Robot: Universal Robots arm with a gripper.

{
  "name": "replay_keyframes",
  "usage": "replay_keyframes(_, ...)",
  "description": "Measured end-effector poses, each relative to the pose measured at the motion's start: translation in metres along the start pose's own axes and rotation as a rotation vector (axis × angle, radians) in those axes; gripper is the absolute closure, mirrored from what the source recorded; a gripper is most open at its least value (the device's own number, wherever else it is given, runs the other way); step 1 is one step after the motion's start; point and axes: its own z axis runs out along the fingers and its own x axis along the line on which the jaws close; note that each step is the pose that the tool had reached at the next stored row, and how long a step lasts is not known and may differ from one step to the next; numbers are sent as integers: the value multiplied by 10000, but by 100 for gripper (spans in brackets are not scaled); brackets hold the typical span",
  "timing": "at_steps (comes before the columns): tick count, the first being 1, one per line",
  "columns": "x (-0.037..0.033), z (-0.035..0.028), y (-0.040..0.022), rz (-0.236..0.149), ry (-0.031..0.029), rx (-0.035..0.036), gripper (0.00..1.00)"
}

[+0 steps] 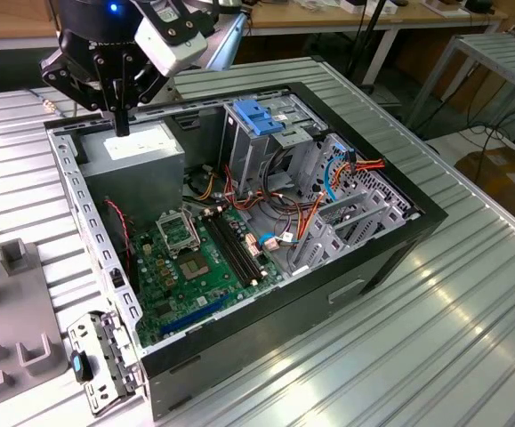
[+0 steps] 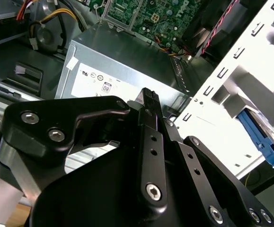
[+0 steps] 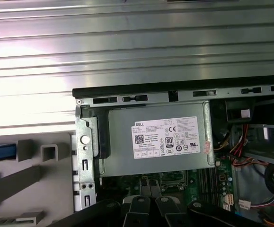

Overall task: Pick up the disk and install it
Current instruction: 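Reach for the disk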

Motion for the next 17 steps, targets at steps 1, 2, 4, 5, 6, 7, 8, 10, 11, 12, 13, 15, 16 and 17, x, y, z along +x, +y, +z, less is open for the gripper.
replay_keyframes(1, 7, 0, -1, 1, 0, 0, 89)
replay_keyframes(2, 13, -1, -1, 0, 0, 0, 89)
replay_keyframes(4, 25, -1, -2, 0, 0, 0, 89)
replay_keyframes(5, 33, -1, -3, 0, 0, 0, 89)
replay_keyframes(6, 39, -1, -3, 0, 0, 0, 89)
replay_keyframes(7, 44, -1, -3, 0, 0, 0, 89)
replay_keyframes(8, 50, -2, -4, 0, 0, 0, 89)
replay_keyframes(10, 68, -2, -5, 0, 0, 0, 89)
replay_keyframes(11, 75, -2, -6, 0, 0, 0, 89)
replay_keyframes(12, 84, -3, -7, 0, 0, 1, 89)
replay_keyframes(13, 92, -3, -7, 0, 0, 0, 89)
replay_keyframes(15, 104, -3, -8, 0, 0, 0, 89)
replay_keyframes(16, 110, -3, -8, 0, 0, 0, 89)
replay_keyframes(17, 117, -3, -9, -1, 0, 0, 89)
